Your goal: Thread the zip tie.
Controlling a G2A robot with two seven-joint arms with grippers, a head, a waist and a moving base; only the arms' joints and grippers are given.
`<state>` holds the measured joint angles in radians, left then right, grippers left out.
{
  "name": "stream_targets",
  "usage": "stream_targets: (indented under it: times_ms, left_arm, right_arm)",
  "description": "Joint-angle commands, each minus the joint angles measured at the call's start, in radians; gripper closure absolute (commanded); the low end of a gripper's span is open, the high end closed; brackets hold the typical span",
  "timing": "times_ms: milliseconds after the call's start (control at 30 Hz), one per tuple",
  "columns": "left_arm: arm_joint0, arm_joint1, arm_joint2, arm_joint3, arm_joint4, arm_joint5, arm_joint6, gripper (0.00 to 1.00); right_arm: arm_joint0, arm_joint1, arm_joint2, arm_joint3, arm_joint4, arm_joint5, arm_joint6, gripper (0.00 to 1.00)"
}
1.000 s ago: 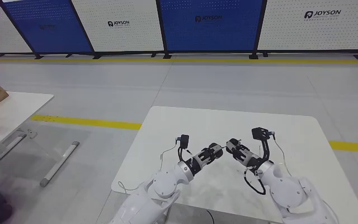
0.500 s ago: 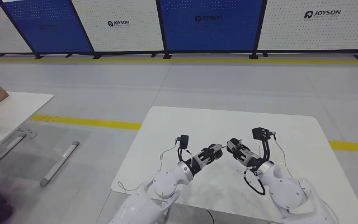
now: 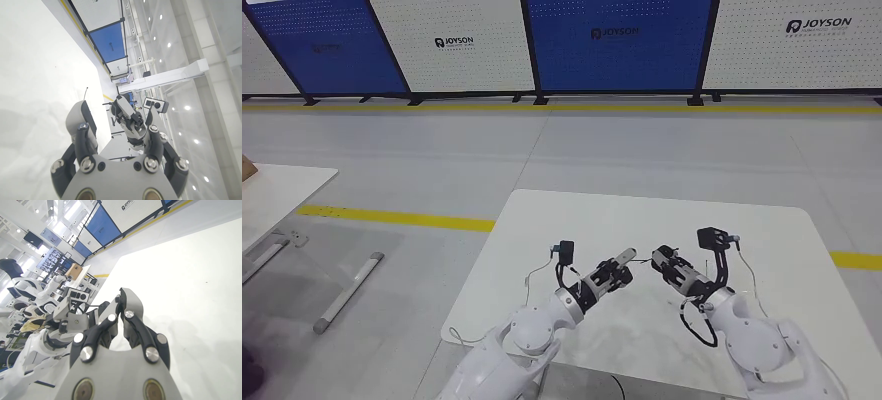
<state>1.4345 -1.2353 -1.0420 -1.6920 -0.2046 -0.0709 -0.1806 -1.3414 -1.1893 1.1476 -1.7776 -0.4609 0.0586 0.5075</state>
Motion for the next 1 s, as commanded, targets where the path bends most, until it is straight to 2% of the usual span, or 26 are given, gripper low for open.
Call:
stream_targets:
  times_ms: [0, 267, 600, 633, 667, 833, 967]
  left_arm:
    - [0.000, 0.000, -0.001, 0.003, -0.003, -0.003, 0.003, 0.83]
    - [-0.001, -0.001, -0.007, 0.007, -0.008, -0.009, 0.011, 1.00]
    - [-0.001, -0.002, -0.003, 0.006, 0.004, -0.008, 0.009, 1.00]
    - [-0.001, -0.002, -0.002, 0.006, 0.004, -0.009, 0.009, 1.00]
    - [0.000, -0.002, -0.003, 0.006, 0.002, -0.009, 0.010, 1.00]
    - [0.001, -0.005, -0.009, 0.007, -0.015, -0.016, 0.045, 1.00]
    - [0.006, -0.009, -0.021, 0.013, -0.076, -0.045, 0.074, 1.00]
  right_arm:
    - [-0.002, 0.000, 0.001, -0.001, 0.001, -0.002, -0.001, 1.00]
    - [-0.007, -0.001, 0.007, -0.001, 0.004, -0.007, -0.002, 1.00]
    - [-0.008, -0.002, 0.008, 0.000, 0.008, -0.011, 0.002, 1.00]
    - [-0.007, -0.002, 0.008, 0.000, 0.010, -0.010, 0.005, 0.65]
    - [-0.007, -0.002, 0.008, 0.000, 0.013, -0.010, 0.007, 0.00]
    - [-0.012, -0.003, 0.015, -0.004, 0.028, -0.026, -0.003, 0.00]
    - [-0.027, 0.000, 0.028, -0.009, 0.013, -0.044, -0.010, 0.00]
